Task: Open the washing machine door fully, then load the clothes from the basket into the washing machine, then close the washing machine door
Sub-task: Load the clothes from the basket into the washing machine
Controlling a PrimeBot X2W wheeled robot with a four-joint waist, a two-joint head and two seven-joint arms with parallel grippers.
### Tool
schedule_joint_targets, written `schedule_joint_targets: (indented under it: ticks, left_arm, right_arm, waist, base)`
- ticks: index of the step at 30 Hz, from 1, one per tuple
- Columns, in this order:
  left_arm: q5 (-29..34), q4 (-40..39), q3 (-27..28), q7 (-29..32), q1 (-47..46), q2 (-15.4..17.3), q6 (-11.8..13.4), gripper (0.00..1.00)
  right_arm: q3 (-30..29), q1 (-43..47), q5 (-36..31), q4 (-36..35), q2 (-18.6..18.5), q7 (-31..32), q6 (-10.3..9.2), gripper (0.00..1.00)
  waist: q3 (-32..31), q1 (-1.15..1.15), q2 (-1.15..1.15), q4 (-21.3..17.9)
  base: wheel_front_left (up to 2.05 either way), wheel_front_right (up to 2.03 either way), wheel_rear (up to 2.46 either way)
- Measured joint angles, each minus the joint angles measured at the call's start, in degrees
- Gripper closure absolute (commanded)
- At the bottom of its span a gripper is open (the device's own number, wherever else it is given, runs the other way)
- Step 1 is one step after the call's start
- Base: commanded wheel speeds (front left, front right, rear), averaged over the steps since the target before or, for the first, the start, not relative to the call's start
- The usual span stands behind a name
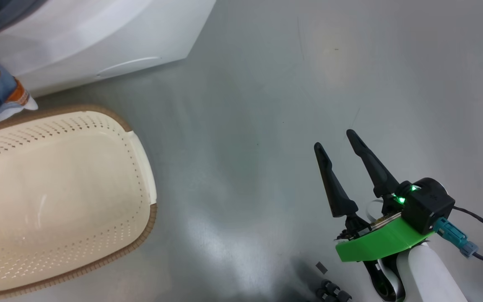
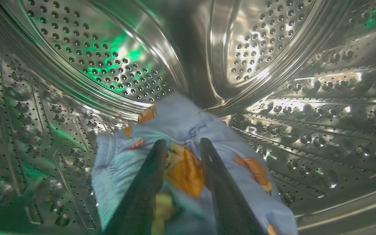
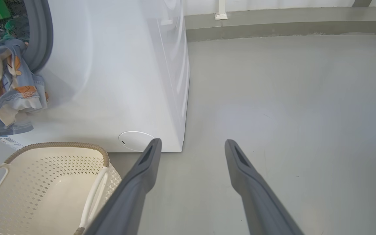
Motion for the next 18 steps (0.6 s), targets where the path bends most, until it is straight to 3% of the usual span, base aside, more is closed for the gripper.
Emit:
schedule_joint_targets:
  ticks: [1,10,18]
  left_arm:
    - [-0.01,0.51,-0.07,0.09,-0.15,-0.20,0.05,0.00]
    - [0.00,3.66,-1.27,1.47,-0.31,-1.74,2.35,0.00]
    - [-0.05,4.35,-1.85,0.89,-0.29,-3.92,2.48,0.00]
  right_arm:
    - [-0.04,0.01,0.00,0.00,0.01,0.00,0.00,0.00]
    - [-0.52,0.03,0.33,0.03,0.00,0.00,0.00,0.00]
    - [-0.99,0.03,0.33,0.03,0.00,0.00,0.00,0.00]
  waist:
    - [-0.15,0.00,0.00,0.04]
    - [-1.37,0.00,0.00,1.07]
    - [-2.00,0.00,0.00,2.64]
  base:
    - [0.00,0.00,0.00]
    - [0.00,0.00,0.00]
    - [0.00,0.00,0.00]
